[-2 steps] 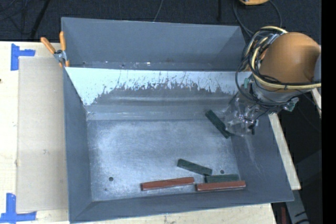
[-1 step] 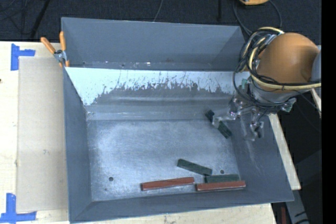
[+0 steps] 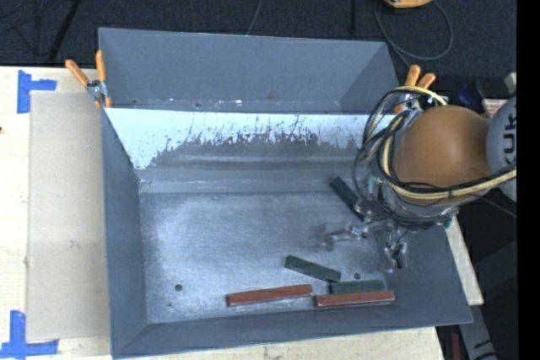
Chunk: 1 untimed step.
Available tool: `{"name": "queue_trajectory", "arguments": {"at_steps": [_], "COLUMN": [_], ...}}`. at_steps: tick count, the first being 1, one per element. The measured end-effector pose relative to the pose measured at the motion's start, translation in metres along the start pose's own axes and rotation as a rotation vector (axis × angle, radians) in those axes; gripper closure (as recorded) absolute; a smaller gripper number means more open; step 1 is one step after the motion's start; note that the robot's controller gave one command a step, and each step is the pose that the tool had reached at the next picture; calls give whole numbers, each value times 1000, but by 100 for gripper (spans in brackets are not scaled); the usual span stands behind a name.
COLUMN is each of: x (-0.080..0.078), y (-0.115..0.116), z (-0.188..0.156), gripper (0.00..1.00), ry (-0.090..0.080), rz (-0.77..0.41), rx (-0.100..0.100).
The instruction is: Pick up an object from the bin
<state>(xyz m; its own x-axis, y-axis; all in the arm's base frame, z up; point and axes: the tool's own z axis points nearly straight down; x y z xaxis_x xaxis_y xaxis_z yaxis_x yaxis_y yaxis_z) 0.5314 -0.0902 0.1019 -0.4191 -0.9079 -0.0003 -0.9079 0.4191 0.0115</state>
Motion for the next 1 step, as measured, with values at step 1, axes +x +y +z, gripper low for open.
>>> {"name": "queue_trajectory", "arguments": {"at_steps": [1], "x": [-38], "y": [52], "z": [9], "gripper": [0], "ry": [-1], "rz": [-55], "rx": [3]}}
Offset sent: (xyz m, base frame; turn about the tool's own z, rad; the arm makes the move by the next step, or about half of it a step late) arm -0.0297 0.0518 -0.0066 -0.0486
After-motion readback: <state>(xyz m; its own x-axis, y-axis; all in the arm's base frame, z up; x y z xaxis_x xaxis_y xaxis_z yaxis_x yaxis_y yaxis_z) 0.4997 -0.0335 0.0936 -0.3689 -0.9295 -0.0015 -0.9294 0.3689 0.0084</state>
